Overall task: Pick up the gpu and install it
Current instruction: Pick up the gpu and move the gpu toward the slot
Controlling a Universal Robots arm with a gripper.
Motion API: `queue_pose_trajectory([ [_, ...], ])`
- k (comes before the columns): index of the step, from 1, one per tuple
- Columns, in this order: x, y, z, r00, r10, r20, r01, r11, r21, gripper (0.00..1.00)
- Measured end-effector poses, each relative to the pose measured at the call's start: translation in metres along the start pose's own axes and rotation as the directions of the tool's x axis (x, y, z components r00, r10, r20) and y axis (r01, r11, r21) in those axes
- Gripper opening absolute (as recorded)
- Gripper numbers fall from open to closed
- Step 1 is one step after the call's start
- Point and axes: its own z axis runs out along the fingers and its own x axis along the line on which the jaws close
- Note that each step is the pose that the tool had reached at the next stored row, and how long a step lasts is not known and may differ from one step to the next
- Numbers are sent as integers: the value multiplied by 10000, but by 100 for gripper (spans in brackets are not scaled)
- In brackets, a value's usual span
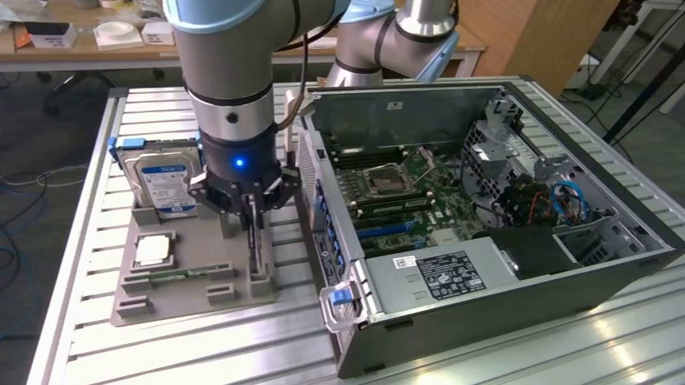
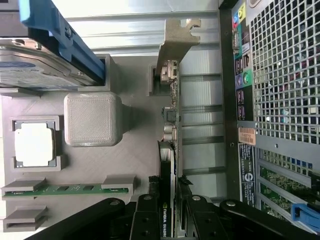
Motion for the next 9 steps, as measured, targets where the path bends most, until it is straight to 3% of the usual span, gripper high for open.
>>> queue_pose_trajectory([
  [9,-4,8,-162,10000,0,0,0,10000,0,26],
])
